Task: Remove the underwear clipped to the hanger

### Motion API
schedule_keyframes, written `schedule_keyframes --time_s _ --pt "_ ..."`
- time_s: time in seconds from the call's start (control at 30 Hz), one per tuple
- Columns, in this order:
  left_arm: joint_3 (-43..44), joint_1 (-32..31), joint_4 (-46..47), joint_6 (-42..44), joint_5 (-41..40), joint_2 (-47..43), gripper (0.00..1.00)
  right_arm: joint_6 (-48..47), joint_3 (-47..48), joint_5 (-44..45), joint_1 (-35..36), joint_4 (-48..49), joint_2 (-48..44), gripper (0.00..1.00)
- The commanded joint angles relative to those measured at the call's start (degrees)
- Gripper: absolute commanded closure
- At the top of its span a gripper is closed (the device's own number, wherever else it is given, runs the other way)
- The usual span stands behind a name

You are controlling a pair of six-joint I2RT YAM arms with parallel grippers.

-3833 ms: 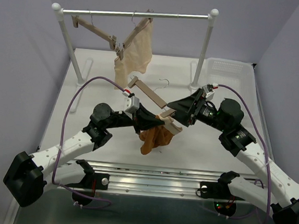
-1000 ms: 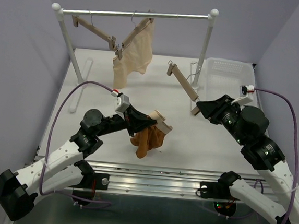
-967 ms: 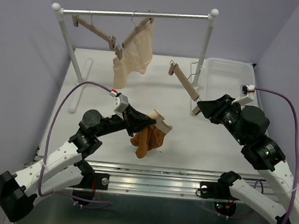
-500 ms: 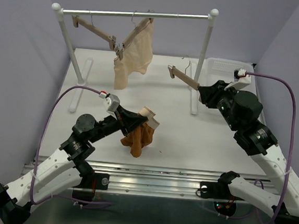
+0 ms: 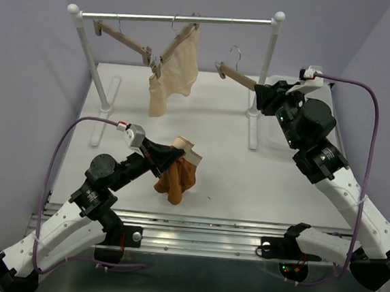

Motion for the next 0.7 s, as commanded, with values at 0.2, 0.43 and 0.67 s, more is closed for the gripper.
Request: schedule_keyframes --time_s 0.2,0.43,0.67 --pt "0.89 -0.29 1.40 1.61 -2.92 -1.85 1.00 -5.51 7.28 3.40 0.13 13.40 1.15 0.99" --pt "2.30 -0.29 0.43 2.57 -3.01 -1.59 1.00 -6.83 9.83 7.53 0.13 16.66 5.27 0.99" --pt "2.30 -0.38 0.26 3.72 -3.27 -2.38 1.00 -8.32 10.71 10.08 0.13 23.07 9.40 0.99"
